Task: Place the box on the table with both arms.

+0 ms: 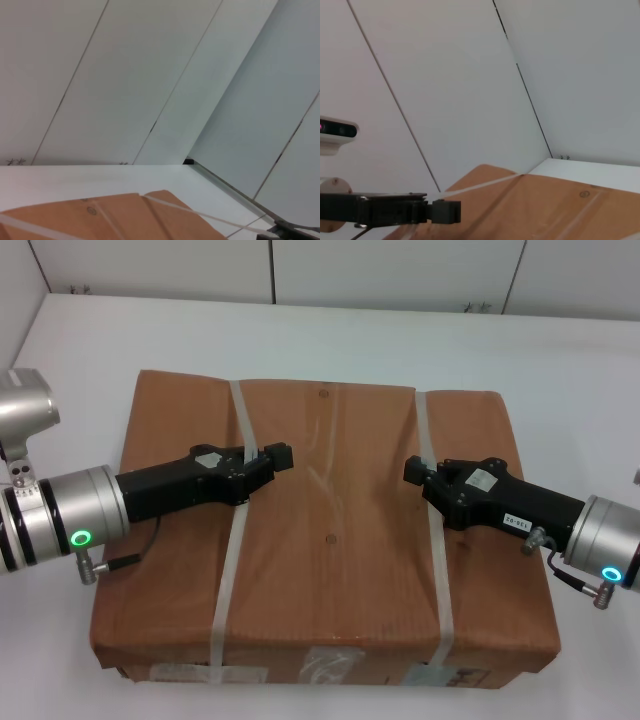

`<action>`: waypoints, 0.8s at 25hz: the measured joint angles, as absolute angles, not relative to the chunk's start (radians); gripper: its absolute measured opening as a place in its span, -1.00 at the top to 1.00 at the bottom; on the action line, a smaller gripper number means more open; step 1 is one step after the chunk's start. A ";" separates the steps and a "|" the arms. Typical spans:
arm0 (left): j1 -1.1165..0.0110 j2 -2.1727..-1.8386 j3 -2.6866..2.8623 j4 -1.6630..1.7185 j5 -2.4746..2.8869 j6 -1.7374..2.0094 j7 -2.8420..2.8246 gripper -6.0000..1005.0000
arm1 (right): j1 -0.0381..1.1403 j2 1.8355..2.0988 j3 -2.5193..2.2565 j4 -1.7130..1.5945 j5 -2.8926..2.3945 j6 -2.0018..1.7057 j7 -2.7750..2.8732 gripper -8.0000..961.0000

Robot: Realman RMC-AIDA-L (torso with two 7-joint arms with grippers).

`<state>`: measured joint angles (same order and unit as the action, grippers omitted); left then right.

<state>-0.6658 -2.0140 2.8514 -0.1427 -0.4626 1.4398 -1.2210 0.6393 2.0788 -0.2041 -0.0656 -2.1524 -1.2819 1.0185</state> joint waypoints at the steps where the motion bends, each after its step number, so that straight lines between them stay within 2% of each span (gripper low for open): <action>1: -0.666 -2.014 2.851 -0.143 -0.463 1.440 -1.221 0.84 | 0.639 2.079 -0.204 -0.066 -2.152 -1.282 1.018 0.92; 20: -0.666 -2.014 2.852 -0.143 -0.462 1.442 -1.220 0.84 | 0.641 2.078 -0.204 -0.068 -2.152 -1.284 1.019 0.92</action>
<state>-0.6657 -2.0141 2.8517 -0.1426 -0.4616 1.4420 -1.2198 0.6413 2.0784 -0.2040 -0.0676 -2.1525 -1.2836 1.0185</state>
